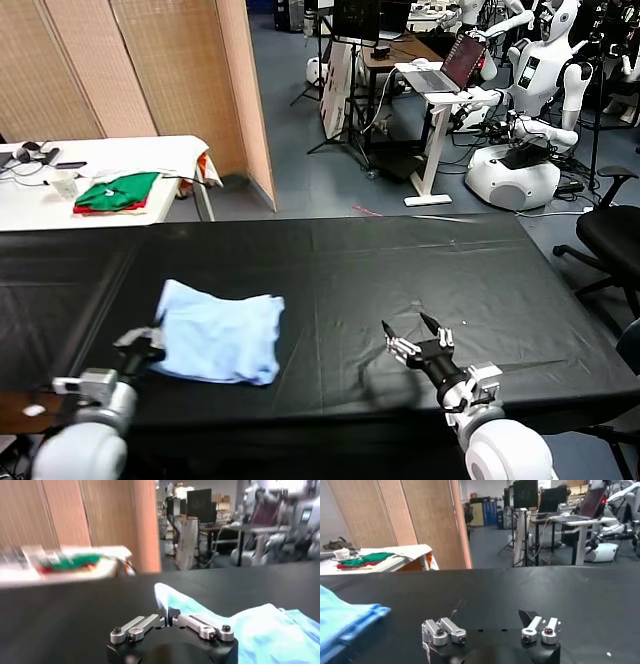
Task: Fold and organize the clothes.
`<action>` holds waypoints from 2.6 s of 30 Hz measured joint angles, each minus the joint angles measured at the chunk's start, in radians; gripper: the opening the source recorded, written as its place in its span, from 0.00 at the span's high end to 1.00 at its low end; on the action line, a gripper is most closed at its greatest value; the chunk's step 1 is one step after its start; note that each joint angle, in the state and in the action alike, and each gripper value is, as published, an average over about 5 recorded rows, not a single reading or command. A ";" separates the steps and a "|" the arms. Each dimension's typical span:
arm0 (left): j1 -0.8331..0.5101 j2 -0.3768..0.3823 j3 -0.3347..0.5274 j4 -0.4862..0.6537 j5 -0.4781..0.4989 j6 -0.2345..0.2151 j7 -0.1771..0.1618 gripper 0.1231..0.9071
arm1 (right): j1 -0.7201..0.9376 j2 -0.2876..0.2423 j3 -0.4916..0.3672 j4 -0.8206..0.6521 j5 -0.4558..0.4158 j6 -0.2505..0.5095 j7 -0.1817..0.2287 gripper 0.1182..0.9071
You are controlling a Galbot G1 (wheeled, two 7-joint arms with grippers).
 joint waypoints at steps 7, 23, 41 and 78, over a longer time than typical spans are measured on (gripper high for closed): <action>0.039 0.144 -0.144 -0.037 0.117 -0.033 -0.011 0.94 | -0.005 0.010 0.001 -0.005 0.000 0.002 0.001 0.00; 0.038 -0.167 0.221 -0.086 0.226 -0.019 -0.100 0.94 | -0.038 0.032 0.013 -0.003 -0.016 0.008 0.003 0.00; -0.002 -0.300 0.432 -0.023 0.189 -0.172 -0.048 0.58 | 0.106 -0.038 -0.138 -0.047 0.356 -0.130 0.065 0.00; 0.042 -0.256 0.263 -0.087 0.216 -0.279 -0.087 0.00 | 0.314 0.136 -0.397 -0.321 0.434 -0.160 0.103 0.91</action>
